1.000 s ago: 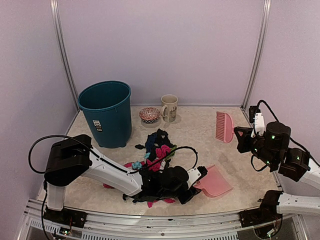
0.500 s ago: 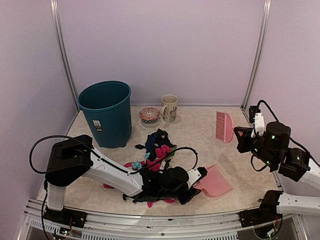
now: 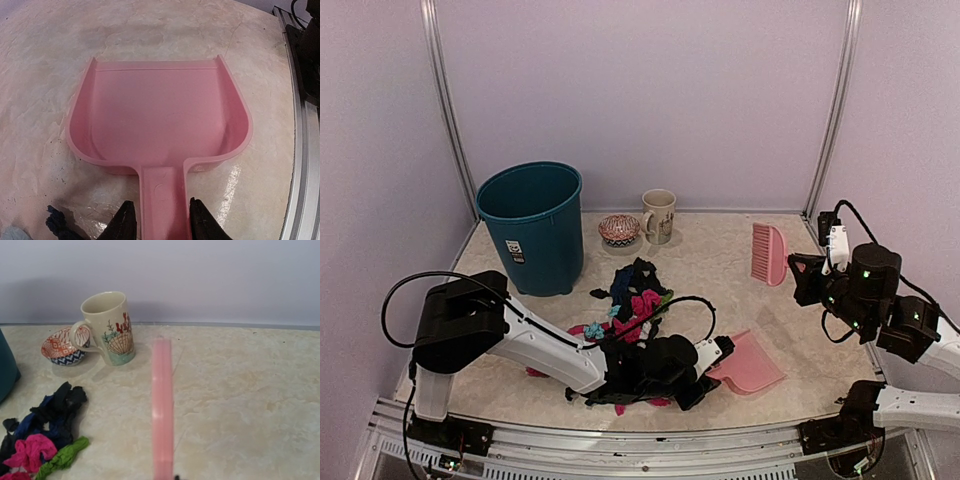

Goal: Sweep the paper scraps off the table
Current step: Pick up the dustpan from the center of the board.

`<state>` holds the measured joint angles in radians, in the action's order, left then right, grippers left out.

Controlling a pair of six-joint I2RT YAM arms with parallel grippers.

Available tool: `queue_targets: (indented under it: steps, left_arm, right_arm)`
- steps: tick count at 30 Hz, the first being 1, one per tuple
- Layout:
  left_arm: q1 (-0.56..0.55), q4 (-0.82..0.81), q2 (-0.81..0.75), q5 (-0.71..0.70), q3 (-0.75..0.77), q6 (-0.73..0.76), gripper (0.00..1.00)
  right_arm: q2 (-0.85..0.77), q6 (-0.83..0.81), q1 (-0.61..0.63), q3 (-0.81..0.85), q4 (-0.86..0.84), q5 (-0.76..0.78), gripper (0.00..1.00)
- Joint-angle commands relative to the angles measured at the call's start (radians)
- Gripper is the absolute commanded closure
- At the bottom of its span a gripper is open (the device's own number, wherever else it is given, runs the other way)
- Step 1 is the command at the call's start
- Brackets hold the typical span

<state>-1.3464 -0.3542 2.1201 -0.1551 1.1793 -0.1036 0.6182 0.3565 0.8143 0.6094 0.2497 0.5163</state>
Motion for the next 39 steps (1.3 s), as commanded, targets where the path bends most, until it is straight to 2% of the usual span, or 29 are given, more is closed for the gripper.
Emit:
queue_targets:
  steps: [1,13,23,33,39]
  left_arm:
    - [0.009,-0.011,0.004,0.017,0.02,0.007,0.66]
    - [0.009,0.002,-0.007,0.017,0.023,0.013,1.0]
    - [0.009,0.077,-0.076,-0.043,0.03,0.007,1.0]
    - [0.007,0.195,-0.254,-0.118,-0.021,-0.019,1.0]
    - [0.006,0.31,-0.368,-0.208,-0.059,-0.05,1.0]
  right_arm:
    - [0.003,-0.005,-0.011,-0.002,-0.028,0.004,1.0]
    - [0.005,-0.01,-0.011,0.003,-0.026,0.006,1.0]
    - [-0.011,-0.02,-0.011,0.026,0.009,0.037,1.0]
    - [0.022,-0.062,-0.012,0.078,0.02,0.046,1.0]
    - [0.062,-0.097,-0.015,0.11,0.001,0.019,1.0]
